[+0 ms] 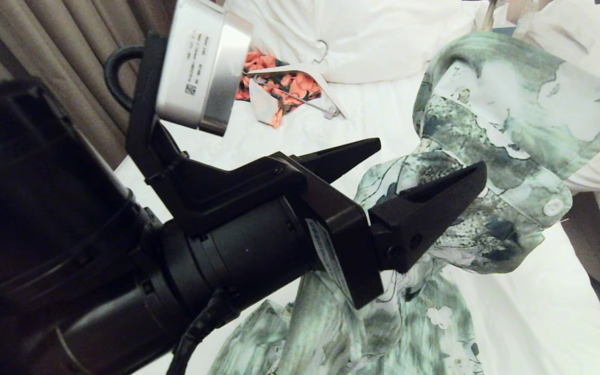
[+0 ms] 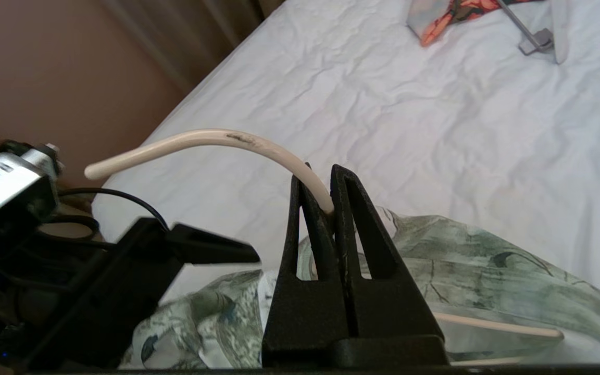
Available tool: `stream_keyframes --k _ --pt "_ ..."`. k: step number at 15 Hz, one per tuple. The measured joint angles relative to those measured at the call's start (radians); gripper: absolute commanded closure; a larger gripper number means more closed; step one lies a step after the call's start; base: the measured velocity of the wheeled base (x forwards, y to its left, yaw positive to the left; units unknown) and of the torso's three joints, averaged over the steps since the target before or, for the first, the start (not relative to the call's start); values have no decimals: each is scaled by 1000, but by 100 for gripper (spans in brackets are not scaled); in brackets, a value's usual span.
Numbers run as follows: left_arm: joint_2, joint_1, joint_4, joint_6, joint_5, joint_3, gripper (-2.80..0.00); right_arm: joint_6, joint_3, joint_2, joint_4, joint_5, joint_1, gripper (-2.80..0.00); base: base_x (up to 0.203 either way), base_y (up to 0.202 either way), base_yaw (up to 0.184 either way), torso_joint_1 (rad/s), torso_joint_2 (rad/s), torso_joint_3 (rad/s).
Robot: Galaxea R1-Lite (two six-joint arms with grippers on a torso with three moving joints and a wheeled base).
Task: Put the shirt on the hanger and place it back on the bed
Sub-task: Take the clothes hanger out of the clothes
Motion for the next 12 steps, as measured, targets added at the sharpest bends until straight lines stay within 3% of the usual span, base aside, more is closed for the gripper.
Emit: stream_keyframes --k 1,6,9,12 --pt "0 7 -14 0 0 0 0 0 0 -1 0 0 -5 0 0 0 0 0 0 0" --pt "-8 44 -29 1 0 -7 0 -43 18 -10 7 -1 -39 0 0 0 0 0 0 0" --pt "-36 106 -28 0 -9 -28 0 -54 35 -14 9 -1 -42 0 0 0 0 0 0 0" --pt "-80 170 -25 -4 -75 -36 0 -56 43 -17 8 -1 -55 0 0 0 0 0 0 0"
